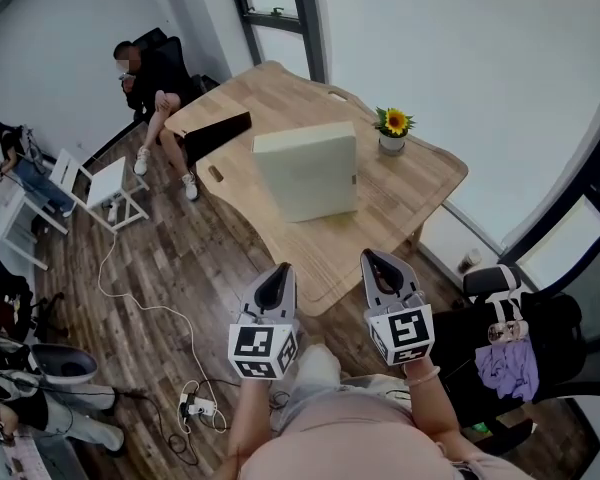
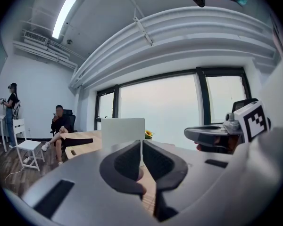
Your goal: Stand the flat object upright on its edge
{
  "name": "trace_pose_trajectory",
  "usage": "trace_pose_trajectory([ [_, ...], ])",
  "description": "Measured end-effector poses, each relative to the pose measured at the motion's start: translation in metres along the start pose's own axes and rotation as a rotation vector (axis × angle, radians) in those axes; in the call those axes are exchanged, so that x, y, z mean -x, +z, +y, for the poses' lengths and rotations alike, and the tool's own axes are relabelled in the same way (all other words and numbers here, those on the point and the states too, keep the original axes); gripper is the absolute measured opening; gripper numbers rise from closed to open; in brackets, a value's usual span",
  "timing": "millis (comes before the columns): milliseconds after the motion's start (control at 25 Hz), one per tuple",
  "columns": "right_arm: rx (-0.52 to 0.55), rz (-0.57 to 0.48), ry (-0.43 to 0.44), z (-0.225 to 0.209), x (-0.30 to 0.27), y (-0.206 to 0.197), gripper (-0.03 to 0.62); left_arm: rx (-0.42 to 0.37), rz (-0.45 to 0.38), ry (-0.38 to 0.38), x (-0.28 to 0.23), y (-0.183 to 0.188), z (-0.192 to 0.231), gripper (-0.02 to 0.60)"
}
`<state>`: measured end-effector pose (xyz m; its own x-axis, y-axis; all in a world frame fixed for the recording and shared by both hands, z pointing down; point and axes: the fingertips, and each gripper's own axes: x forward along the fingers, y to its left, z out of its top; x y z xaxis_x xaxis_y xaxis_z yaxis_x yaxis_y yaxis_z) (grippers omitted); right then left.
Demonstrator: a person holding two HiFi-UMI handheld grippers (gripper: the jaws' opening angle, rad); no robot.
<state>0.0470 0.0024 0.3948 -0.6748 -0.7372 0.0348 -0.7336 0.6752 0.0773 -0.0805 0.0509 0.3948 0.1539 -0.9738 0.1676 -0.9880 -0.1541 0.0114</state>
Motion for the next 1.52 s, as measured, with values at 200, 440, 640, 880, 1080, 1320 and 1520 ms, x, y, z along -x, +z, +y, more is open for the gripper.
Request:
trace_pose_trajectory([
  [200,0.008,-0.007,-0.001,-0.002,-0.002,0.005,0.000,-0.009,0.000,-0.011,-0.005,0.003,-0.003,0.020],
  [440,0.011,-0.022,-0.012,-0.007,-0.005,0.008,0.000,-0.015,-0.003,-0.025,-0.012,0.005,-0.003,0.020],
  [640,0.014,-0.021,-0.016,-0.010,-0.011,0.011,0.000,-0.018,0.002,-0.034,-0.021,0.006,-0.002,0.020],
  [880,-0.003,-0.020,-0.024,-0.015,-0.017,0.009,0.000,-0.027,0.006,-0.044,-0.031,0.007,-0.001,0.020],
  [1080,-0.013,-0.018,-0.032,-0.014,-0.020,0.008,0.000,-0.043,0.012,-0.054,-0.033,0.007,-0.001,0.020],
  [1320,-0.009,-0.016,-0.044,-0.019,-0.019,0.006,0.000,-0.032,0.016,-0.057,-0.037,0.004,0.001,0.020],
  [1520,-0.004,-0.023,-0.054,-0.021,-0.017,0.009,0.000,-0.029,0.018,-0.061,-0.036,0.003,-0.001,0.020],
])
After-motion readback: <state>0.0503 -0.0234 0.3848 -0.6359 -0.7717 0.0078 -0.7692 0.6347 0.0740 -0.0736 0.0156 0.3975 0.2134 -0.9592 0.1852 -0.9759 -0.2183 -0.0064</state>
